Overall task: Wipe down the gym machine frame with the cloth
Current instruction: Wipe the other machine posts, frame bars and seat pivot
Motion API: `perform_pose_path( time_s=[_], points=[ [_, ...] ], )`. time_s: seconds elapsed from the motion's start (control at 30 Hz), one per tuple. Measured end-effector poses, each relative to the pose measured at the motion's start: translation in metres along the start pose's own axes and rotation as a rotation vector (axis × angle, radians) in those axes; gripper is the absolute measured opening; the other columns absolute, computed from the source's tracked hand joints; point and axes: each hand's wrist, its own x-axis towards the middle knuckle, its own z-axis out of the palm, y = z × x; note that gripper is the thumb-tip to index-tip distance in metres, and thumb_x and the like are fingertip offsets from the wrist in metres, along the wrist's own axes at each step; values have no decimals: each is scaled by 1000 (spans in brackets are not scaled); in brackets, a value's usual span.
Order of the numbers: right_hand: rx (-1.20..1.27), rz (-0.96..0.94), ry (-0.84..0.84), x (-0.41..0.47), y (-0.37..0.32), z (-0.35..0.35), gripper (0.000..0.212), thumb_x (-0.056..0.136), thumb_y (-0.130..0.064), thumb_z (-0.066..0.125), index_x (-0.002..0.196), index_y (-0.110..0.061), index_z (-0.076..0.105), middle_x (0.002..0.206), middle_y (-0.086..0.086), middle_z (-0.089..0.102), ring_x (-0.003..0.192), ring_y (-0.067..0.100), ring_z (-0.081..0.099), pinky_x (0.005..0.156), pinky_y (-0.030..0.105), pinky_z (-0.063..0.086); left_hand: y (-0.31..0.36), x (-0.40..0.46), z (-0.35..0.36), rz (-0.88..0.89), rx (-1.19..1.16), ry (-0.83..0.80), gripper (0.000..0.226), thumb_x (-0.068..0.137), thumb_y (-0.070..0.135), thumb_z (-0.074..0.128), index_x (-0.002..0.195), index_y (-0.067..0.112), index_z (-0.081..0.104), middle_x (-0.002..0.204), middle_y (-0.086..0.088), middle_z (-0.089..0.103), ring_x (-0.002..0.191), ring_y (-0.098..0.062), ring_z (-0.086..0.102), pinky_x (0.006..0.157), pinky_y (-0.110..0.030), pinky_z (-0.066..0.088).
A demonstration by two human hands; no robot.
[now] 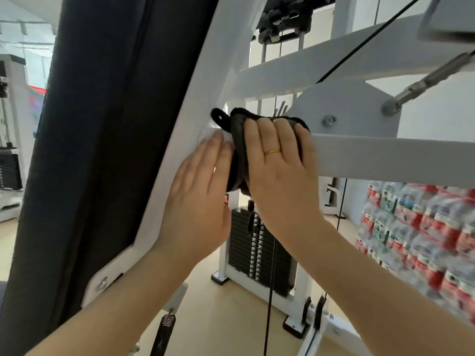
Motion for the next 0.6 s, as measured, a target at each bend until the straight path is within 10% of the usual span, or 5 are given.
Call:
perform_pose_path(
  time_s=[0.33,0.6],
  points=[
    [-39,-28,-126,-23,84,-21,56,87,-42,55,125,-1,48,121,17,58,115,31,44,106,41,27,5,-2,13,18,108,86,87,64,3,62,142,8,25,146,-24,27,134,-35,18,102,-49,20],
    [23,-86,-44,3,21,-1,42,85,-26,58,123,-7,55,117,9,62,108,28,57,98,41,38,8,-3,19,48,58,120,89,61,-6,63,141,13,29,146,-30,23,134,-45,18,105,-51,17]
  ],
)
